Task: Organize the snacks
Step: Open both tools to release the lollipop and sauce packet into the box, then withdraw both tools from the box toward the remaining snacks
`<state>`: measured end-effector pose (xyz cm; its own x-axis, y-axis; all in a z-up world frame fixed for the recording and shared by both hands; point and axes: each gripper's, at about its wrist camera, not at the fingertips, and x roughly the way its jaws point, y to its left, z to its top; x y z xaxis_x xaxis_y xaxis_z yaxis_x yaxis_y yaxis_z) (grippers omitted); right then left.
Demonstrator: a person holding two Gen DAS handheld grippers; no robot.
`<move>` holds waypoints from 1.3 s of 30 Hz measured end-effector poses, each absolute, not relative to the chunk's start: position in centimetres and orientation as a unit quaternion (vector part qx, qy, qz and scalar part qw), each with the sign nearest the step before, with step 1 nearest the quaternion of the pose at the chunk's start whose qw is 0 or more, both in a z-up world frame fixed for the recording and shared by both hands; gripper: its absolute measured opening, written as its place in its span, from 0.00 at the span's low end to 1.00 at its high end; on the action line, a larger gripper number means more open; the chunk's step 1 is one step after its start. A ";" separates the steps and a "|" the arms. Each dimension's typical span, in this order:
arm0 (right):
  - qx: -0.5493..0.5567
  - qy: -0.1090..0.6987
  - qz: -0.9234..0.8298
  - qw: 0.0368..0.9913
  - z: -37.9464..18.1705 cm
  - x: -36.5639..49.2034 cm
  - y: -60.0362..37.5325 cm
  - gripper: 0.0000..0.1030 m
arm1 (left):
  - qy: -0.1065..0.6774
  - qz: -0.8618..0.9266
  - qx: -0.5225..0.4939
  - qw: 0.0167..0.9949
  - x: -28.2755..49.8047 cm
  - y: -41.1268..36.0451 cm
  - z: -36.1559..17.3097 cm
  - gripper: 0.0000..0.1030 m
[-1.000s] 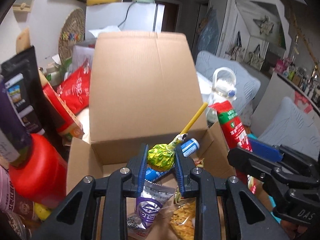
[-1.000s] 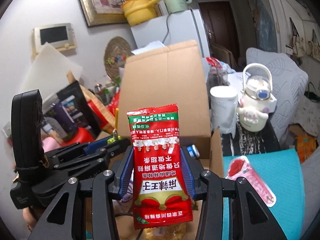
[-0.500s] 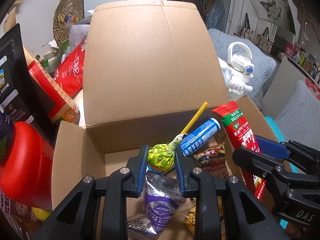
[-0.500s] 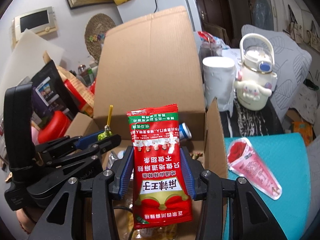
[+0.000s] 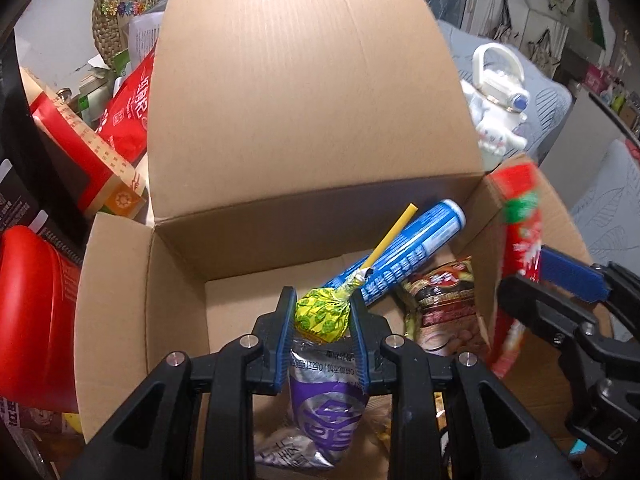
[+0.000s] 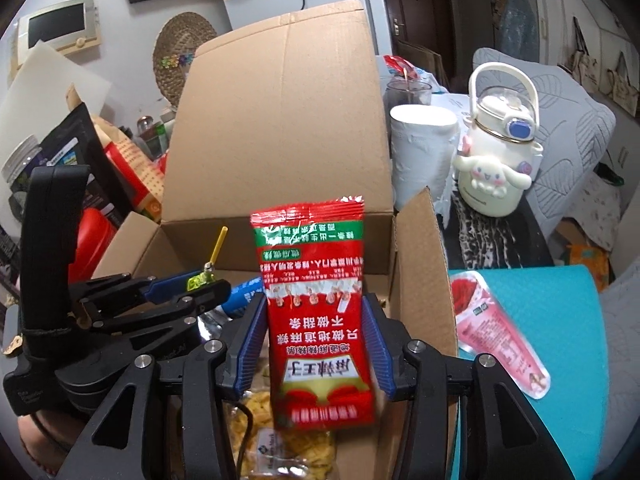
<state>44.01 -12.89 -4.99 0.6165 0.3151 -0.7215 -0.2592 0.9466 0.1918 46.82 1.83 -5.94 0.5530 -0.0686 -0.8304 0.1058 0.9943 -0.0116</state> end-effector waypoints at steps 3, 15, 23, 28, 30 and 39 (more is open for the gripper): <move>0.030 0.410 0.158 0.898 -5.0 44.0 -12.9 0.46 | 0.482 -0.040 0.024 0.875 47.1 1.8 -6.4 0.26; 0.024 0.409 0.155 0.899 -4.3 43.4 -13.1 0.46 | 0.467 -0.028 0.028 0.883 46.4 1.6 -5.4 0.68; 0.021 0.391 0.161 0.906 -2.8 42.2 -13.1 0.46 | 0.440 -0.039 0.026 0.897 44.9 1.5 -3.2 0.68; 0.019 0.369 0.166 0.914 -1.2 41.0 -13.2 0.46 | 0.420 -0.057 0.019 0.905 43.7 1.5 -1.3 0.68; 0.016 0.359 0.168 0.918 -0.6 40.4 -13.2 0.46 | 0.413 -0.058 0.018 0.909 43.2 1.6 -0.5 0.68; 0.000 0.304 0.176 0.936 2.8 36.9 -13.1 0.46 | 0.363 -0.067 0.026 0.929 39.8 2.0 3.4 0.68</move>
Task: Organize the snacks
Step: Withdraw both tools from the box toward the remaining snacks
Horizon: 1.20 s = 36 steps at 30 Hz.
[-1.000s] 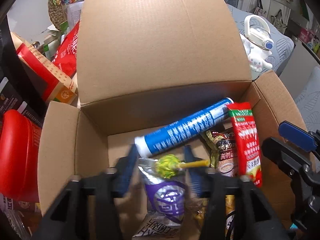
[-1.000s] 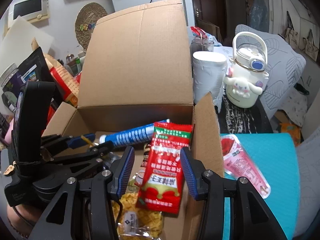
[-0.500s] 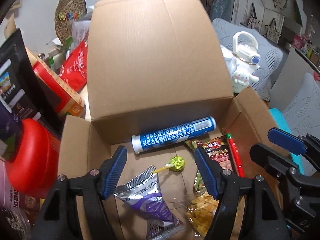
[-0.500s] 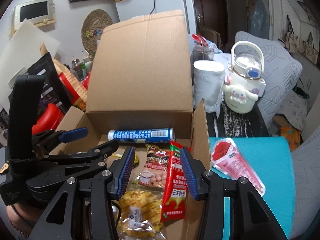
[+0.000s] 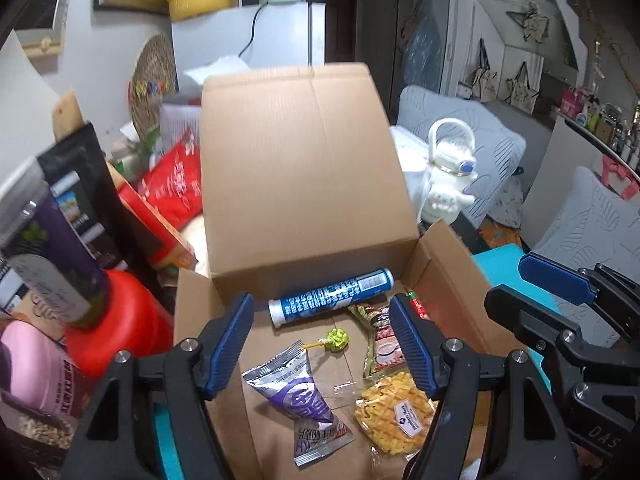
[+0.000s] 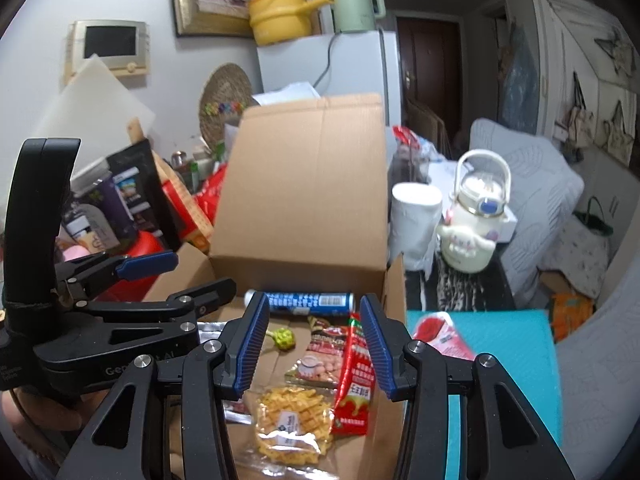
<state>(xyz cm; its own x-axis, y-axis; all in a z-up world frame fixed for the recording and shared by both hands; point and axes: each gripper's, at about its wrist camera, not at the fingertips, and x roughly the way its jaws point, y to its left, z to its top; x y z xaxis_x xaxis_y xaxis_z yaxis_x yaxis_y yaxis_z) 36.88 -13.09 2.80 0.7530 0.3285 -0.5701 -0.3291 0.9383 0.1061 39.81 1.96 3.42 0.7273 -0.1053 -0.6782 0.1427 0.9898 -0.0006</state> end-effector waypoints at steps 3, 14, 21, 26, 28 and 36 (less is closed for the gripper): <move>-0.010 0.288 0.176 0.941 3.9 35.5 -13.0 0.46 | 0.351 -0.075 0.028 0.933 38.7 2.0 4.4 0.68; 0.001 0.267 0.173 0.948 5.5 30.3 -14.0 0.46 | 0.310 -0.092 0.033 0.946 34.0 1.6 6.9 0.68; 0.007 0.289 0.167 0.943 4.7 27.1 -13.8 0.46 | 0.307 -0.115 0.034 0.944 30.3 1.9 6.5 0.68; 0.010 0.295 0.160 0.942 4.3 25.0 -13.4 0.46 | 0.310 -0.114 0.044 0.943 28.4 2.4 6.1 0.68; 0.015 0.299 0.158 0.941 3.9 24.1 -13.3 0.46 | 0.312 -0.115 0.051 0.942 27.6 2.5 6.0 0.68; 0.035 0.321 0.153 0.934 1.9 20.9 -13.1 0.46 | 0.347 -0.137 0.060 0.926 25.2 3.2 4.0 0.68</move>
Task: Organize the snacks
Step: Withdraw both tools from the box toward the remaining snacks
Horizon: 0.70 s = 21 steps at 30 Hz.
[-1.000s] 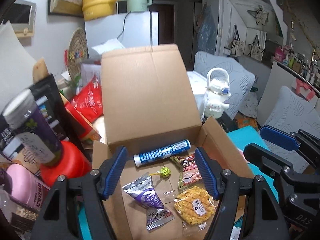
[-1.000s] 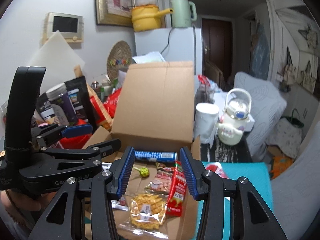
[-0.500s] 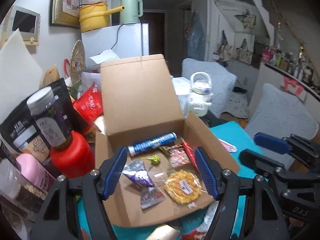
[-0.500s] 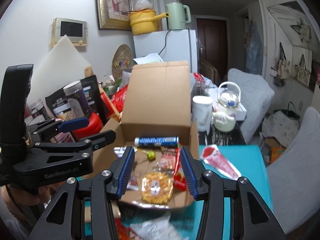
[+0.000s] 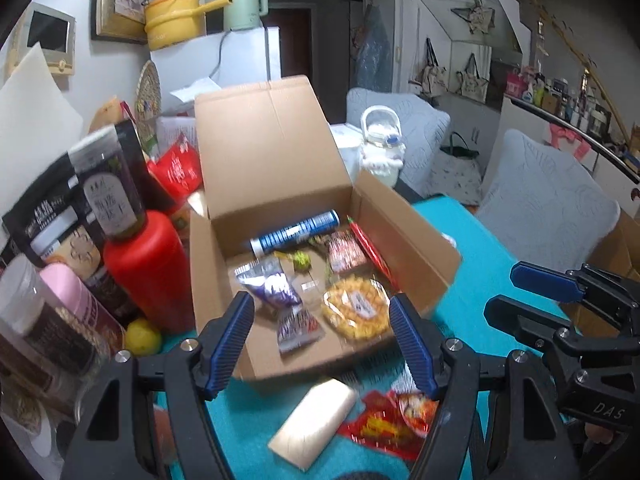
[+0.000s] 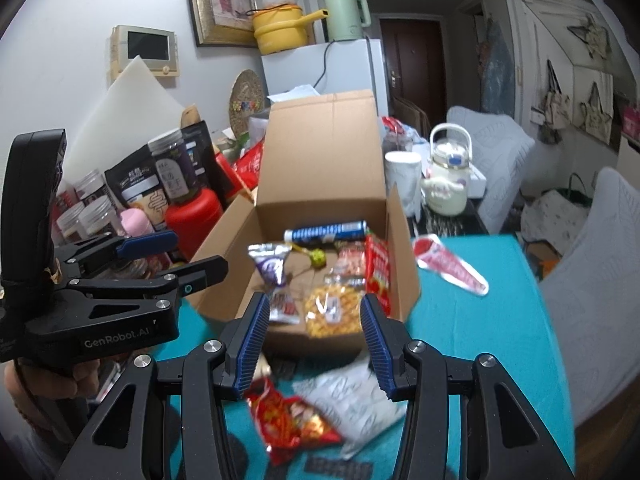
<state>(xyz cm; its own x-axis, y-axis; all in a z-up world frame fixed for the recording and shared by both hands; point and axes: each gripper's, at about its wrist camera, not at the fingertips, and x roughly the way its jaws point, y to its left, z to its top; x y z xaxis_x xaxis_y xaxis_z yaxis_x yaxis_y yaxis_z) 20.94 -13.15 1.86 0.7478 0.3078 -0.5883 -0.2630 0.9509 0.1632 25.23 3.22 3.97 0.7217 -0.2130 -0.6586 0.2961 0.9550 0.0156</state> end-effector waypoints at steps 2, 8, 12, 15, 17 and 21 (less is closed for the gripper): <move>0.036 0.326 0.154 0.932 1.3 20.3 -13.1 0.46 | 0.354 -0.143 0.062 0.922 24.7 3.4 3.3 0.68; 0.044 0.346 0.158 0.924 -0.7 18.8 -12.9 0.46 | 0.379 -0.154 0.053 0.911 22.9 3.8 1.2 0.68; 0.049 0.363 0.166 0.916 -2.3 18.1 -12.6 0.46 | 0.394 -0.154 0.055 0.904 22.1 4.3 -0.1 0.68; 0.049 0.372 0.177 0.910 -3.4 17.8 -12.4 0.46 | 0.405 -0.154 0.056 0.899 21.5 4.7 -1.0 0.68; 0.049 0.380 0.182 0.905 -4.2 17.6 -12.2 0.46 | 0.415 -0.155 0.057 0.895 21.2 4.8 -1.7 0.68; 0.047 0.397 0.198 0.895 -5.8 17.2 -11.6 0.49 | 0.443 -0.162 0.051 0.880 20.7 5.2 -3.4 0.68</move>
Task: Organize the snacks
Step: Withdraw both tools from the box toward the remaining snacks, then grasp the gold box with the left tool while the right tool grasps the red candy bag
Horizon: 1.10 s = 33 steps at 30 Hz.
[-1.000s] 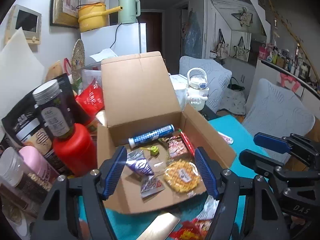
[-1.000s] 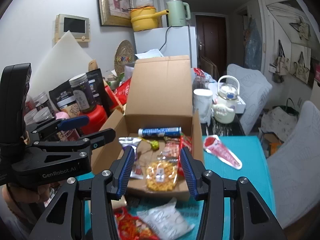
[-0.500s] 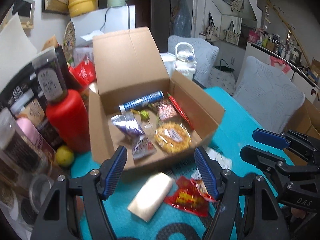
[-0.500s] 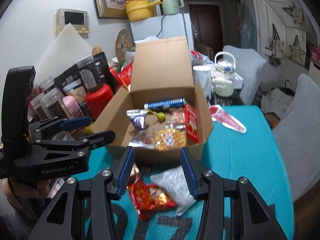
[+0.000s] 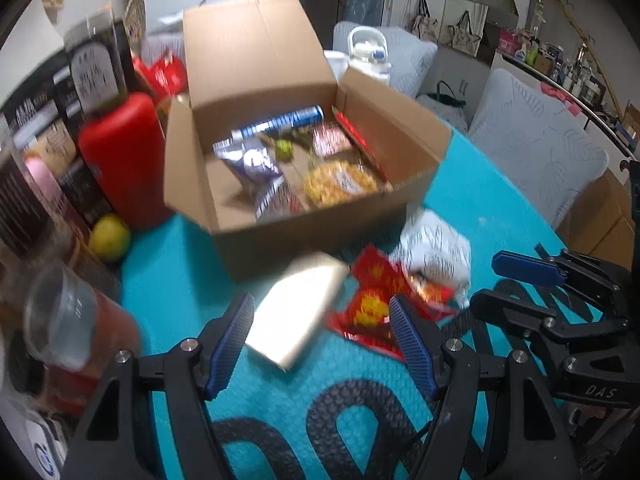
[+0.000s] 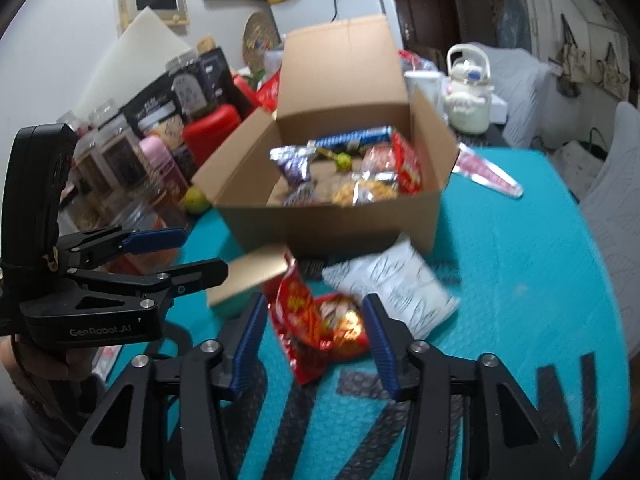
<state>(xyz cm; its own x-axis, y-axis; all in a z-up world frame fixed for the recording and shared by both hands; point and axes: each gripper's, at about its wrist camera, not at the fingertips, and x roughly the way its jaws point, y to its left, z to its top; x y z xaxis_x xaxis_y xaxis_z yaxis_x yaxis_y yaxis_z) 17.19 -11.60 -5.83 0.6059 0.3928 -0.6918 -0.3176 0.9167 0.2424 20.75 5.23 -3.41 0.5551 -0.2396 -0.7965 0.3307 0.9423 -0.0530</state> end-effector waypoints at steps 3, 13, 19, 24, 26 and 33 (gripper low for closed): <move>0.042 0.404 0.211 0.889 -6.7 17.0 -11.0 0.49 | 0.453 -0.157 0.050 0.876 20.5 5.7 -4.4 0.68; 0.029 0.425 0.235 0.873 -9.6 18.3 -9.1 0.49 | 0.482 -0.142 0.043 0.863 21.5 7.3 -7.4 0.68; 0.013 0.439 0.236 0.867 -11.3 20.0 -8.0 0.49 | 0.490 -0.142 0.052 0.859 23.0 7.3 -8.2 0.68; 0.002 0.444 0.240 0.863 -12.3 20.9 -7.2 0.49 | 0.506 -0.157 0.057 0.846 24.3 6.8 -9.3 0.68; -0.007 0.440 0.241 0.865 -12.3 20.9 -7.0 0.49 | 0.512 -0.163 0.055 0.842 24.8 6.8 -9.8 0.68; -0.030 0.430 0.231 0.872 -12.6 20.8 -6.8 0.36 | 0.521 -0.162 0.032 0.837 25.7 7.4 -11.5 0.68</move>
<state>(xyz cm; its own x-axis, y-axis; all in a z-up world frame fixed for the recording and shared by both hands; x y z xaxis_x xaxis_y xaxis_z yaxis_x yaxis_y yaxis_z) 20.79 -6.83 -12.61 0.5237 0.3773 -0.7637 -0.4283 0.8916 0.1468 25.69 7.39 -11.48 0.4048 -0.2383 -0.8828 0.3057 0.9452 -0.1150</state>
